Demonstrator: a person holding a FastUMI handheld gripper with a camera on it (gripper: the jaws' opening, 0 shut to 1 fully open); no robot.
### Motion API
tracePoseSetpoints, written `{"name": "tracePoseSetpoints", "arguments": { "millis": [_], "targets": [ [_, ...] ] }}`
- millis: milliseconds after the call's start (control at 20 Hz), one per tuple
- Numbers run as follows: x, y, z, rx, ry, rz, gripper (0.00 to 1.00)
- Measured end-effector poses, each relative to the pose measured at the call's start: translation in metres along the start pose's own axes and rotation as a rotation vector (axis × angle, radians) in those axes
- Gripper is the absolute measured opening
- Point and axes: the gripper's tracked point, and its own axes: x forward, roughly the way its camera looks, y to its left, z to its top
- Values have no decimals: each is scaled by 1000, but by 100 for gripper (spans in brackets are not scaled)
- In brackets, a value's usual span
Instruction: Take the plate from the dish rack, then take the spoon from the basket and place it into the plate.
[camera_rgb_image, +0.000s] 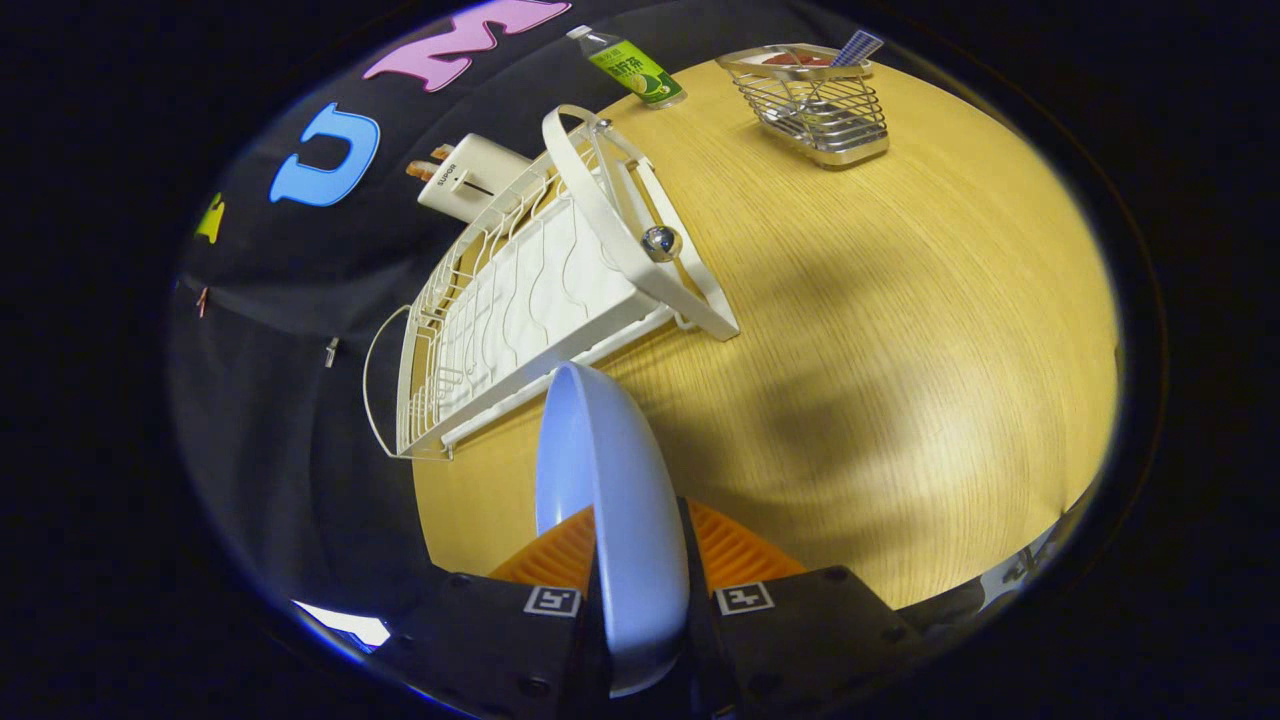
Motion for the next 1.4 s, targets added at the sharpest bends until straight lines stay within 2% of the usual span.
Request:
{"name": "tracePoseSetpoints", "arguments": {
  "millis": [150,250,300,350,450,500,550,750,1100,1250,1400],
  "targets": [
    [2,-15,7,-59,-23,-85,46],
    [0,-29,10,-108,-35,-156,57],
    [-4,-41,14,-144,-52,-205,67],
    [-7,-47,18,-171,-68,-232,71],
    [-18,-53,27,-185,-102,-246,80],
    [-24,-55,33,-193,-117,-249,91],
    [-30,-56,37,-207,-131,-252,93],
    [-79,-53,65,-314,-231,-239,95],
    [-188,-33,154,-488,-494,-222,95],
    [-214,-34,191,-531,-551,-224,95],
    [-221,-41,223,-565,-564,-214,93]
  ]
}}
